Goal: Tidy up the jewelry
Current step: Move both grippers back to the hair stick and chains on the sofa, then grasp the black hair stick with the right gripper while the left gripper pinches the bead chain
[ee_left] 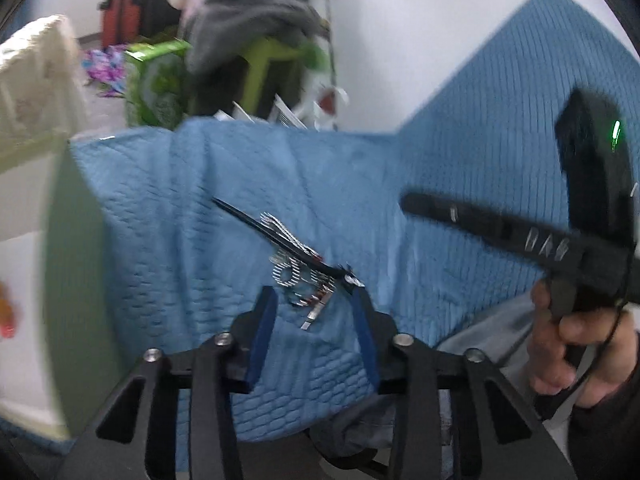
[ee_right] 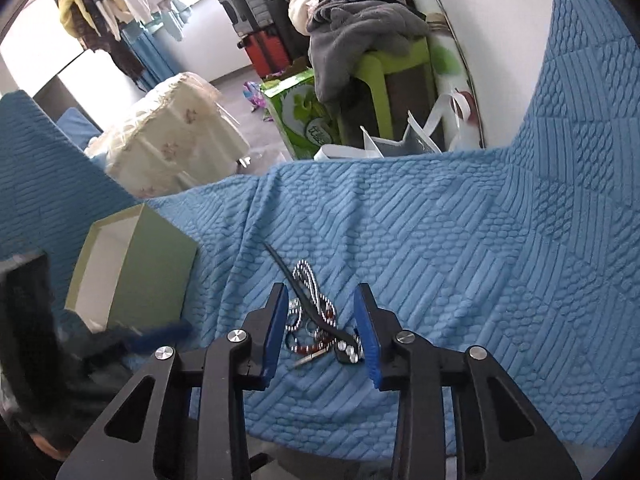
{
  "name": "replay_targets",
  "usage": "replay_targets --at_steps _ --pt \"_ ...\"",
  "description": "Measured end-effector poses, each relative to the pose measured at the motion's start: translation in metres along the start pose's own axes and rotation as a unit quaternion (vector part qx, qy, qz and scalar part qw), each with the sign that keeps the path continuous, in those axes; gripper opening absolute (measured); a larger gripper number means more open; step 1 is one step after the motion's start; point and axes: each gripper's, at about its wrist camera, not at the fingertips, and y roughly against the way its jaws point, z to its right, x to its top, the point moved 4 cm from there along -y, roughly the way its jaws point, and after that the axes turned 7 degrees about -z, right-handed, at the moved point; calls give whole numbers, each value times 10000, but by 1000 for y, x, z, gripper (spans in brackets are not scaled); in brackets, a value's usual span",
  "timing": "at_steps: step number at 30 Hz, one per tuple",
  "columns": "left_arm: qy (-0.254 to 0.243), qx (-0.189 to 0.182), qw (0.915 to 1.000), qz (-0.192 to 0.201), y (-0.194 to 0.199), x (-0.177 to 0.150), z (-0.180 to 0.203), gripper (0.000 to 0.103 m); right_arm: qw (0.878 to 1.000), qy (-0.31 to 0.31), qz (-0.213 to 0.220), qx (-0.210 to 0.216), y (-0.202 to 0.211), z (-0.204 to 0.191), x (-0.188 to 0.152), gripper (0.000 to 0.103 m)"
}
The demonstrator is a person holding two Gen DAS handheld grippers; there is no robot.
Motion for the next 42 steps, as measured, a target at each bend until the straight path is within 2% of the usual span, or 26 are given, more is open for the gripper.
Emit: replay_targets --at_steps 2,7,10,12,19,22,25,28,34,38,42 --pt "-100 -11 9998 -179 -19 -3 5 29 10000 -44 -19 14 -3 4 1 32" --pt "-279 111 9984 -474 -60 -4 7 27 9994 -269 -156 127 -11 16 1 32" --pt "-456 313 9965 -628 -80 -3 7 18 9990 -352 -186 181 -11 19 0 32" --pt "-482 284 9960 -692 -88 -4 8 18 9987 -405 -185 231 -11 19 0 32" --pt "-789 587 9922 -767 -105 -6 12 12 9990 -341 -222 166 -16 18 3 32" --pt "-836 627 9919 -728 -108 -7 12 3 9989 -346 -271 167 -19 18 4 32" --pt "-937 737 9904 -696 -105 -11 16 1 9989 -301 -340 109 -26 16 5 32" --pt "-753 648 9927 -690 -104 -14 15 1 9984 -285 -476 129 -34 16 5 32" --pt "-309 455 9970 -552 -78 -24 -5 1 9959 -64 -838 343 -58 5 2 31" --pt "-135 397 9981 -441 -59 -30 -18 0 9934 305 -1045 367 -74 -10 2 22" --pt "48 381 9987 -345 -44 -34 -31 0 9895 633 -1278 219 -95 -22 0 18"
